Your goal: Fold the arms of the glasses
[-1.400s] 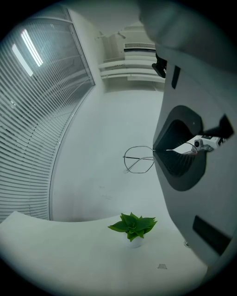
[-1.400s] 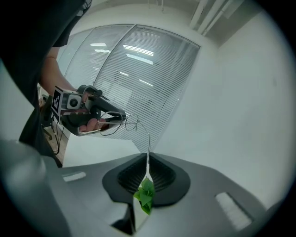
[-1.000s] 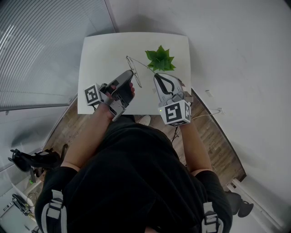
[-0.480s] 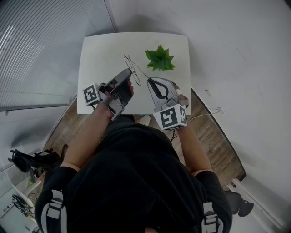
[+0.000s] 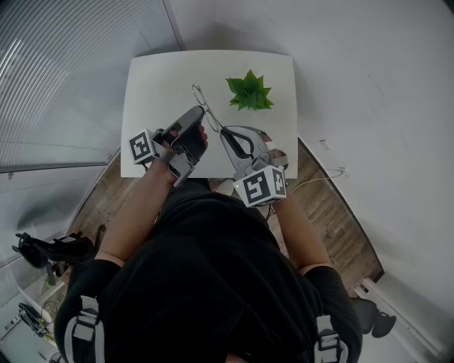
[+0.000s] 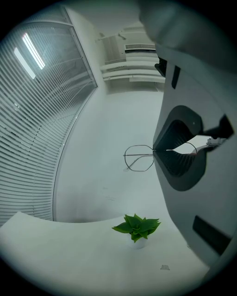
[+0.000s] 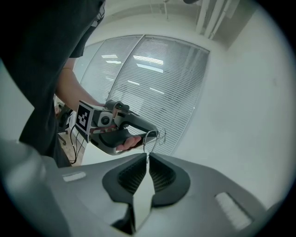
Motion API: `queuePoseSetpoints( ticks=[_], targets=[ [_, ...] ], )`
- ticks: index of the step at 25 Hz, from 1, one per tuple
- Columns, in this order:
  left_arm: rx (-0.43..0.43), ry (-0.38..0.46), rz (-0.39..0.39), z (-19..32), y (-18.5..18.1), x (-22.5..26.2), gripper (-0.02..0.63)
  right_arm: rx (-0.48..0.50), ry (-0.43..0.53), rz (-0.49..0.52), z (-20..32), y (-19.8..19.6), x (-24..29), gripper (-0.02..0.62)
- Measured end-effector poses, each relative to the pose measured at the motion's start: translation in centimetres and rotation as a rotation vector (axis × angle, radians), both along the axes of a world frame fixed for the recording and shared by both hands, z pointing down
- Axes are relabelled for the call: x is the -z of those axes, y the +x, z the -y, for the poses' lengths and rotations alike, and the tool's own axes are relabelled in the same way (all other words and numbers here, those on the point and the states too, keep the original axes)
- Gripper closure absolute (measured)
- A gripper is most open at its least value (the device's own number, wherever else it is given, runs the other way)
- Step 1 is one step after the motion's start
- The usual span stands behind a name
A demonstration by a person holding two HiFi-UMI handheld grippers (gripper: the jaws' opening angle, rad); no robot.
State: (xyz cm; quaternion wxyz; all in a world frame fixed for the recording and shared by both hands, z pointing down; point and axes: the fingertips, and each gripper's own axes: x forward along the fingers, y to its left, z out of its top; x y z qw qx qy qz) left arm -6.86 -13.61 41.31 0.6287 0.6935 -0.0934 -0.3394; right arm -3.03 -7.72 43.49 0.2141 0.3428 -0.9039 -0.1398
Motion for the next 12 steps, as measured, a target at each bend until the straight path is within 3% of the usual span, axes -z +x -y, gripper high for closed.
queuePoseSetpoints(
  ticks=[10, 12],
  targets=[
    [0.0, 0.0, 0.002, -0.01, 0.02, -0.13, 0.594, 0.018, -0.006, 0.0, -0.1, -0.29, -0.13, 0.557],
    [-0.001, 0.0, 0.005, -0.12, 0.12, -0.15, 0.594, 0.021, -0.008, 0.004, -0.12, -0.17, 0.0, 0.524]
  ],
)
